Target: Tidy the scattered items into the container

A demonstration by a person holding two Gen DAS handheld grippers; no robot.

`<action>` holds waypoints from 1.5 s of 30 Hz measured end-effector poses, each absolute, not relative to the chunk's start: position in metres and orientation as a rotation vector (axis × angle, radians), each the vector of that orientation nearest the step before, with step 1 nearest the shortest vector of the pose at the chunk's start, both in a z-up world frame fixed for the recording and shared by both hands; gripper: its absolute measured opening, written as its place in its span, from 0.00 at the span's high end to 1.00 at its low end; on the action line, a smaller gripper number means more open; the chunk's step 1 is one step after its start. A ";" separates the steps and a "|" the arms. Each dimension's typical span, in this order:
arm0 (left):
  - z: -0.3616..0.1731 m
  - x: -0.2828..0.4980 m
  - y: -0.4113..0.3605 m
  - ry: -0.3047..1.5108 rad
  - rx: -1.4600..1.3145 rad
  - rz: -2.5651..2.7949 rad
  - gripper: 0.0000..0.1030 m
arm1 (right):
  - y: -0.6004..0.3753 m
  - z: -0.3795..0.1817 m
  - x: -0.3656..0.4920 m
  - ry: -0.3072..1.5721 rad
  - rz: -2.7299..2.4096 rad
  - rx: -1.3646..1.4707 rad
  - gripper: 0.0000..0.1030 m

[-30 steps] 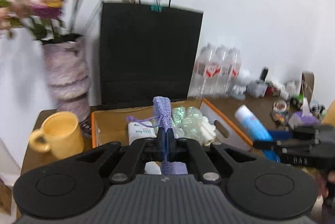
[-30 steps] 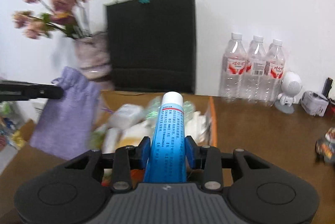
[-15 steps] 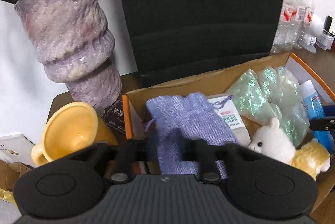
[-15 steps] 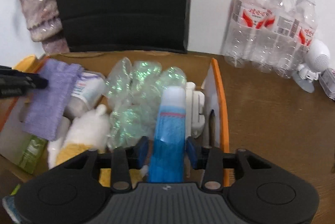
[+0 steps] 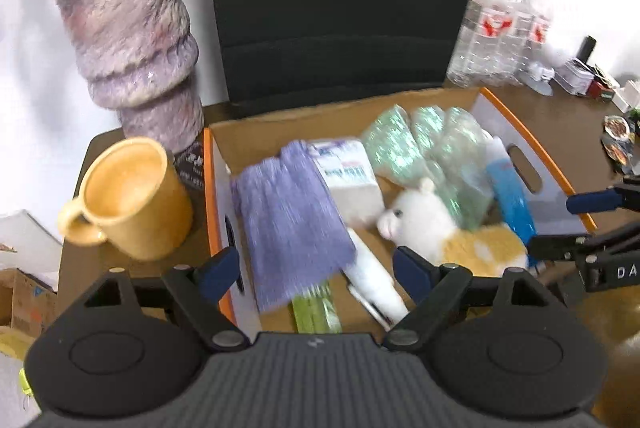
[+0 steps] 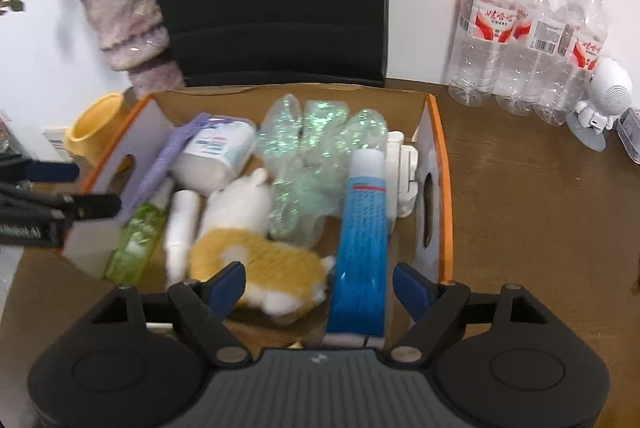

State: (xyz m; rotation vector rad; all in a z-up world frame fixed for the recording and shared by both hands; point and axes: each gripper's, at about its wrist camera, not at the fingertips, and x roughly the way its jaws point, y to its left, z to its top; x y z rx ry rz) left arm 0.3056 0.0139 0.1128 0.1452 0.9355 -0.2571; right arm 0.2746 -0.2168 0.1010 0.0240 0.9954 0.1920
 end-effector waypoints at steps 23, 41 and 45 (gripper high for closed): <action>0.060 0.110 0.012 0.882 0.003 -0.229 0.01 | -0.195 0.027 0.088 1.003 0.239 0.034 0.14; 0.016 0.023 0.006 0.814 -0.010 -0.152 0.00 | -0.197 0.004 0.014 0.763 0.124 0.037 0.12; 0.012 0.018 0.005 0.777 0.010 -0.117 0.00 | -0.201 0.000 0.008 0.738 0.118 0.064 0.02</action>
